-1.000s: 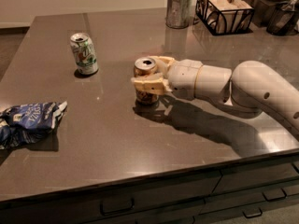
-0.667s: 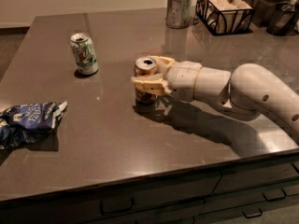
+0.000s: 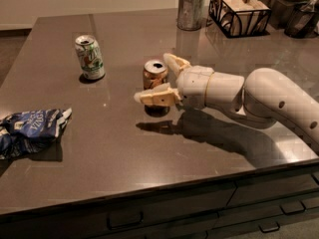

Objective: Place orange can upright

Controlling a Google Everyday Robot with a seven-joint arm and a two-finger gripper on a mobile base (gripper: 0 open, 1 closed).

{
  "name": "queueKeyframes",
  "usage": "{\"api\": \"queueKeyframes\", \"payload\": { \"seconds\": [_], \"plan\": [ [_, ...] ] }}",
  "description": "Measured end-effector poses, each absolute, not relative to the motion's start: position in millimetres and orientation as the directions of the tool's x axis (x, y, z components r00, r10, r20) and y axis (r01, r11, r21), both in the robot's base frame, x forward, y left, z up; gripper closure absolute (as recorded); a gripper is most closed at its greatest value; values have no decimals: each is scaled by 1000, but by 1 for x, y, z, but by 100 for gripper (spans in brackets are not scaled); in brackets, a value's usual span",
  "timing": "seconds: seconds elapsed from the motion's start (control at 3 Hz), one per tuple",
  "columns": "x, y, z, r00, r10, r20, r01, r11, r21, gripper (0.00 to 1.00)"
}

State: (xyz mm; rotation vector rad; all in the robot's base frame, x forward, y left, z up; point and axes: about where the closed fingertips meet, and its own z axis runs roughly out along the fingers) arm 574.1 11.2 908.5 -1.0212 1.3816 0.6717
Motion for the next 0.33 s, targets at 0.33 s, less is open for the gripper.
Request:
{"api": "queueKeyframes", "payload": {
  "seconds": [0.33],
  "plan": [
    [574, 11, 909, 119, -176, -977, -877, 442, -186, 0]
  ]
}}
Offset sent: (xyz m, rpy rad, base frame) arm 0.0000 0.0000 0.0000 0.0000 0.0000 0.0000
